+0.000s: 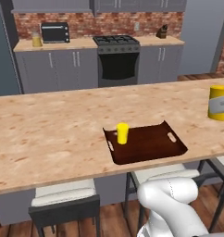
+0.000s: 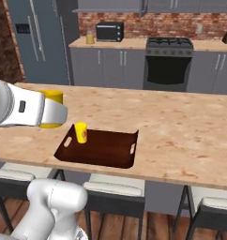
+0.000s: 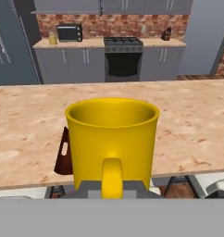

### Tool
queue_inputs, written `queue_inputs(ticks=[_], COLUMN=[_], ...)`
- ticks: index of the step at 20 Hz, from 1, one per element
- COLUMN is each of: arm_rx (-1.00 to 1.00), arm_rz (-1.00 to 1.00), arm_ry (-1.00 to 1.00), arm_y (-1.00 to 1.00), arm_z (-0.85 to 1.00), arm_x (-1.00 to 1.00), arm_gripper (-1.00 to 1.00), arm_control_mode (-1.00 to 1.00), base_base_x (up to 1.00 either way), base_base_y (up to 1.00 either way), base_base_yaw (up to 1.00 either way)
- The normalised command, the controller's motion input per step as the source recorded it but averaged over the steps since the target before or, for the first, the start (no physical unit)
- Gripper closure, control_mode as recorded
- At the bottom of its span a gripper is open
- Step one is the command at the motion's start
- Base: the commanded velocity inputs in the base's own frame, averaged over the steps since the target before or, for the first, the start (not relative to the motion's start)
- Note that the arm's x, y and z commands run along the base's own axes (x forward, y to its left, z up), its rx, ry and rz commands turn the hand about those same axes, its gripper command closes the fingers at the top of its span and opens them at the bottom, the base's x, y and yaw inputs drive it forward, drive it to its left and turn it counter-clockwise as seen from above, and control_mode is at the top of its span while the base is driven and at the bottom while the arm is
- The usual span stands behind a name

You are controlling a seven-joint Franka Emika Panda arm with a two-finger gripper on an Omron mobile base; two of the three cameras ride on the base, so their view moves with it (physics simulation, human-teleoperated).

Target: There is a tray on the dining counter. Grab the cup, mug, and pitcher and place them on the tray. The pitcher may be placed next to the tray if it cannot fit the tray.

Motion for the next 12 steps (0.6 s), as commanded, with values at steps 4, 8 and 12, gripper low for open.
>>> queue_inputs(ticks=[4, 8, 12], arm_rx=[0.00, 0.00, 0.00], arm_rz=[-0.02, -0.01, 0.00], arm_ry=[0.00, 0.00, 0.00], arm_y=[0.12, 0.12, 0.00], arm_z=[-0.23, -0.64, -0.66], arm_x=[0.09, 0.30, 0.34], arm_gripper=[1.00, 1.00, 1.00], arm_control_mode=[-1.00, -1.00, -1.00], base_base_x=[0.07, 0.00, 0.00], base_base_y=[0.17, 0.00, 0.00], base_base_yaw=[-0.04, 0.00, 0.00])
